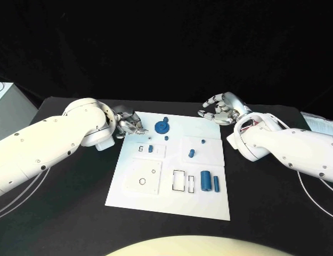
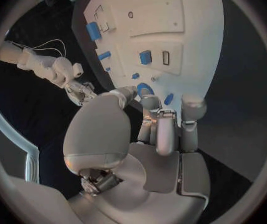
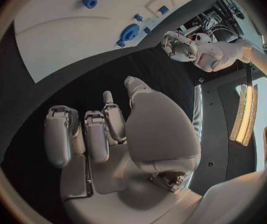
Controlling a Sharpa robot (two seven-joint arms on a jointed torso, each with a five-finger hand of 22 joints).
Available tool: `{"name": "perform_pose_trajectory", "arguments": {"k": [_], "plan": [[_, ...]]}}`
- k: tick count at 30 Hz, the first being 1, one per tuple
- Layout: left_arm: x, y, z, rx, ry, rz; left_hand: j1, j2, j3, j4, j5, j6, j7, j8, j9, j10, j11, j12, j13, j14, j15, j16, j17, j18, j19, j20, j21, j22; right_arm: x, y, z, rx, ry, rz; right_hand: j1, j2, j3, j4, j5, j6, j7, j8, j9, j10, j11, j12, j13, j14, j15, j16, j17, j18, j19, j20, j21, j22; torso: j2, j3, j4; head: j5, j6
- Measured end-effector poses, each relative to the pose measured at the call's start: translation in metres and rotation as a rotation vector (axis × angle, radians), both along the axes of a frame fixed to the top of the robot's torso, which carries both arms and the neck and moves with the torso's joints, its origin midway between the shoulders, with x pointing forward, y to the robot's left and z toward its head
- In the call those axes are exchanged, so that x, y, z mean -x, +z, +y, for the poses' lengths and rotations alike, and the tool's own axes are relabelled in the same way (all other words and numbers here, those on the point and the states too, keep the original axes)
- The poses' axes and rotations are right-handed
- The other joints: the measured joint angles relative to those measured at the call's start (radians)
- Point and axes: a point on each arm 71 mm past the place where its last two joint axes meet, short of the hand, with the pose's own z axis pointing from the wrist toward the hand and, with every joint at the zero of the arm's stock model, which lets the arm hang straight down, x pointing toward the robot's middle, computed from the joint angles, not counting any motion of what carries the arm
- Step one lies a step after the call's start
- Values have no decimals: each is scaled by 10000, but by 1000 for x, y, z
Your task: Assemble the parts on the task board
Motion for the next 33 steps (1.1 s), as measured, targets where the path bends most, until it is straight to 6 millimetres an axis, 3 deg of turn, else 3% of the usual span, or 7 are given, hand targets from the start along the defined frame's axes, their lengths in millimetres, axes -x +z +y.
{"name": "perform_pose_trajectory", "arguments": {"k": [12,19,23,33], "plan": [[-28,-4,20,-155,946,44,-612,-266,-543,129,-61,-161,162,-177,-17,-292,183,-117,-244,-1,145,-122,0,-1,-179,107,-223,-281,0,0,0,-8,0,1,0,0,0,0,0,0,0,0,1,0,0,0,8,0,0,0,0,0,0,0,0,-1,24,-17,-12,90,191],[-38,-1,22,-130,1182,-4,-769,-213,-654,95,-99,-221,221,-261,-33,-375,194,-157,-325,17,162,-163,0,0,-213,142,-274,-381,1,0,1,-25,25,2,0,0,0,0,0,0,0,0,-8,0,0,0,7,0,0,0,0,0,0,0,0,-2,100,-32,-30,97,266],[-41,-1,19,-67,1205,27,-769,-213,-748,115,-144,-472,356,-617,-225,-517,337,-174,-392,33,252,-214,0,0,-278,207,-302,-420,1,1,0,-27,19,1,0,0,0,0,0,0,0,0,-8,0,0,-1,6,0,0,0,0,0,0,0,0,-1,130,-56,-31,76,277],[-47,-5,13,-46,1190,200,-861,-120,-868,95,-186,-630,515,-1083,-597,-599,419,-123,-312,-12,383,-214,0,-1,-288,217,-302,-311,1,1,0,-30,6,-6,0,0,0,0,-1,0,0,0,-7,0,0,-1,4,0,0,0,0,0,0,0,0,6,202,-102,-10,113,316]]}}
